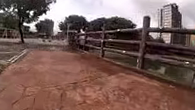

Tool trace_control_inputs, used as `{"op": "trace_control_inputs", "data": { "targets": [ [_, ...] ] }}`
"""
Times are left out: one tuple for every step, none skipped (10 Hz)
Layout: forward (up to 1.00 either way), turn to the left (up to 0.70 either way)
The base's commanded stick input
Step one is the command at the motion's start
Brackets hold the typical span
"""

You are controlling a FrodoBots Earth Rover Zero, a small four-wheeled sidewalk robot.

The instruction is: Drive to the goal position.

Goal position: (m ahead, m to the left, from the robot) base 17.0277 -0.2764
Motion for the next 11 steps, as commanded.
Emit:
{"op": "trace_control_inputs", "data": {
  "targets": [
    [0.70, 0.35],
    [0.70, 0.35],
    [0.70, 0.33],
    [0.70, 0.16],
    [0.70, 0.00],
    [0.70, 0.00],
    [0.70, 0.00],
    [0.70, 0.00],
    [0.70, 0.00],
    [0.70, 0.00],
    [0.70, 0.00]
  ]
}}
